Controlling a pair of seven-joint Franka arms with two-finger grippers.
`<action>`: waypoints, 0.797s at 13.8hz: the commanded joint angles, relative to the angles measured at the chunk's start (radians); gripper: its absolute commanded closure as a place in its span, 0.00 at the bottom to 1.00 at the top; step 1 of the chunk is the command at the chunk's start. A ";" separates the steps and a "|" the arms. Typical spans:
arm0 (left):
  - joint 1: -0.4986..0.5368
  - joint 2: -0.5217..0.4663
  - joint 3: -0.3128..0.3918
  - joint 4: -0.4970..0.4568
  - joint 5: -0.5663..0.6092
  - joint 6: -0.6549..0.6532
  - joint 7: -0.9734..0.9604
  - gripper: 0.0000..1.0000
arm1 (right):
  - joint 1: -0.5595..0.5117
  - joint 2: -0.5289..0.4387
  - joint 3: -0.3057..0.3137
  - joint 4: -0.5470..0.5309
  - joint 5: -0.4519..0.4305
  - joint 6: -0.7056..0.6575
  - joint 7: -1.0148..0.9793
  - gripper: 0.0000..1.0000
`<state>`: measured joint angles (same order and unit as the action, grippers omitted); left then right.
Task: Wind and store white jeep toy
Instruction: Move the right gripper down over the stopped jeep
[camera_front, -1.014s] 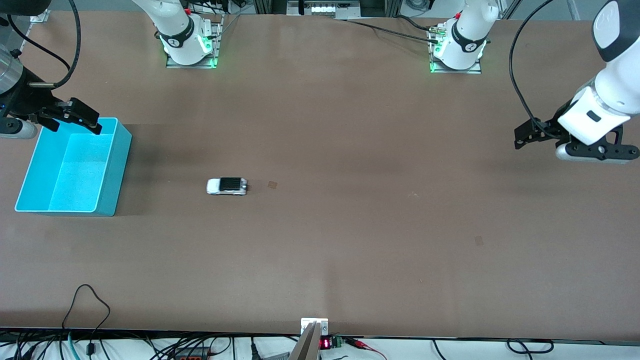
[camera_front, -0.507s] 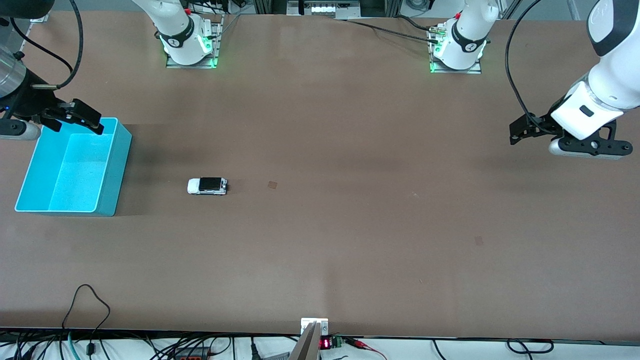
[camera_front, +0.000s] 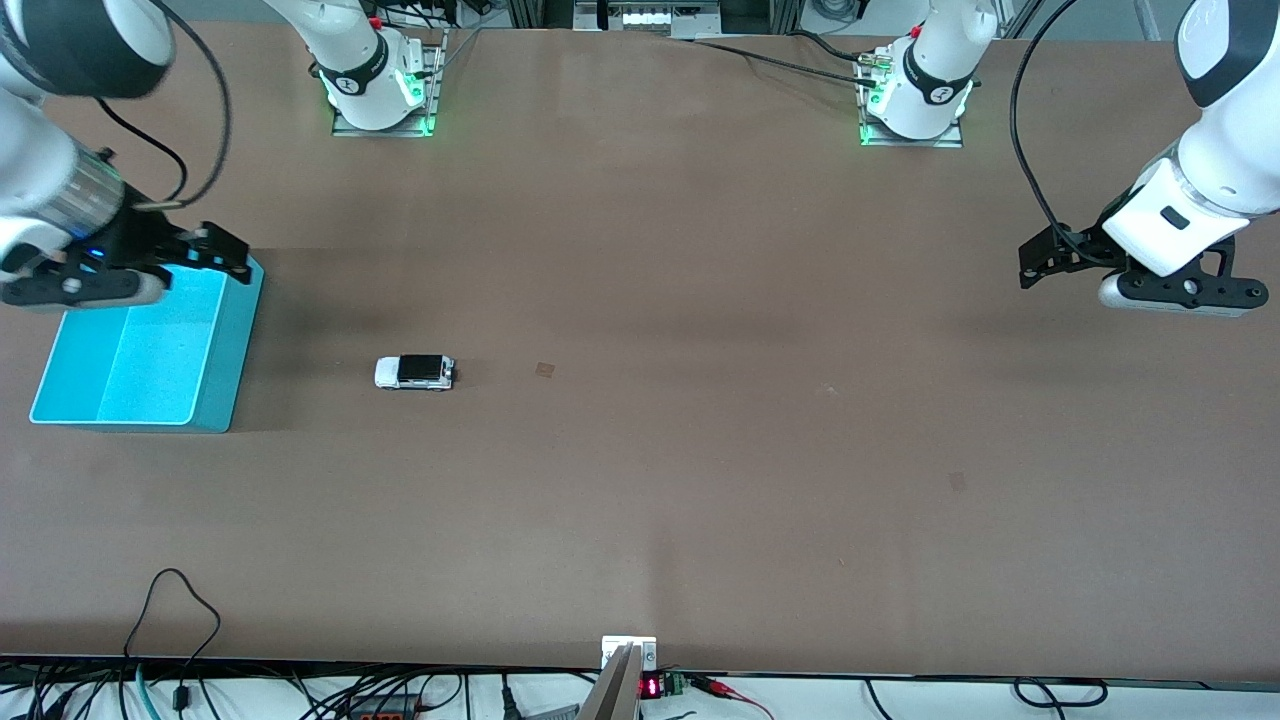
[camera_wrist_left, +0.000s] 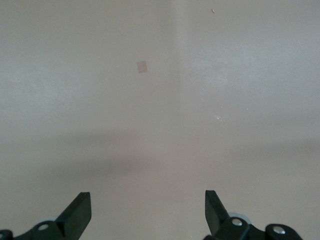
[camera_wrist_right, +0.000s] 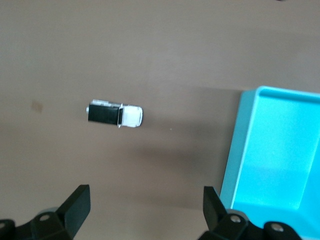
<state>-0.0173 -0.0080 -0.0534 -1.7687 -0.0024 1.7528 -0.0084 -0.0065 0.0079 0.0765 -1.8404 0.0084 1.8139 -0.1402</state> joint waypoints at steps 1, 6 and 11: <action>-0.007 -0.012 0.000 0.009 -0.004 -0.022 -0.010 0.00 | 0.032 -0.003 0.003 -0.074 0.018 0.047 -0.201 0.00; -0.007 -0.009 0.000 0.008 -0.004 -0.018 -0.010 0.00 | 0.132 0.085 0.003 -0.175 0.018 0.236 -0.575 0.00; -0.007 0.003 0.000 0.017 -0.002 -0.012 -0.010 0.00 | 0.183 0.194 0.005 -0.303 0.018 0.541 -0.849 0.00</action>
<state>-0.0189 -0.0066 -0.0545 -1.7685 -0.0024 1.7503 -0.0085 0.1507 0.1701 0.0854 -2.1263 0.0110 2.2943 -0.8992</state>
